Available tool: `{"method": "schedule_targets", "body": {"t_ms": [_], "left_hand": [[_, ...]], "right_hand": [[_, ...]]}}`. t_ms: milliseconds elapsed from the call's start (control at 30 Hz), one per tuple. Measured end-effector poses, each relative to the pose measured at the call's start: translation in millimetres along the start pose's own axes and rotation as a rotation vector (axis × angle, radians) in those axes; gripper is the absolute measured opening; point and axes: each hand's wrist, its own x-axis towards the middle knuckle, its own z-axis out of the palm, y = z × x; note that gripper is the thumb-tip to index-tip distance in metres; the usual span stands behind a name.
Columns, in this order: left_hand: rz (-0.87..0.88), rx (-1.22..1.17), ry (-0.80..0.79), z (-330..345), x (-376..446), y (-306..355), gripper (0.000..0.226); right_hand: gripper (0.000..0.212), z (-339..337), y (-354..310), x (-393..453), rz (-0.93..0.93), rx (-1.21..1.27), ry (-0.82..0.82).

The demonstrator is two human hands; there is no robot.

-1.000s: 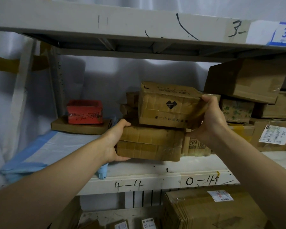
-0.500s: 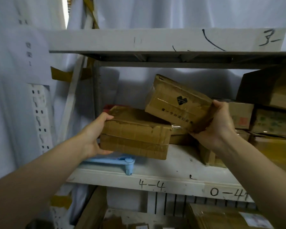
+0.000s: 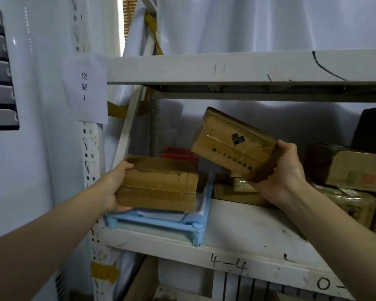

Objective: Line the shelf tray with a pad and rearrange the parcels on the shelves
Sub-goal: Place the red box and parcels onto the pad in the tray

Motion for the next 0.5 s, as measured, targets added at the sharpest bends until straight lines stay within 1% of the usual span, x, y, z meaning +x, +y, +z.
{"method": "schedule_targets", "body": {"t_ms": [100, 233, 300, 433, 500], "left_hand": [[-0.013, 0.017, -0.004, 2, 19, 4, 0.028], [-0.038, 0.051, -0.034, 6, 45, 6, 0.029], [-0.036, 0.078, -0.045, 8, 55, 6, 0.029], [0.010, 0.242, -0.039, 10, 70, 1, 0.040], [0.085, 0.339, -0.014, 10, 76, -1, 0.044]], "right_hand": [[0.028, 6, 2, 7, -0.007, -0.010, 0.006], [0.032, 15, 8, 19, -0.015, -0.041, 0.007], [0.031, 20, 12, 23, -0.015, -0.046, 0.011], [0.024, 28, 21, 32, -0.004, -0.051, 0.014], [0.026, 32, 26, 38, -0.004, -0.055, 0.022]]}}
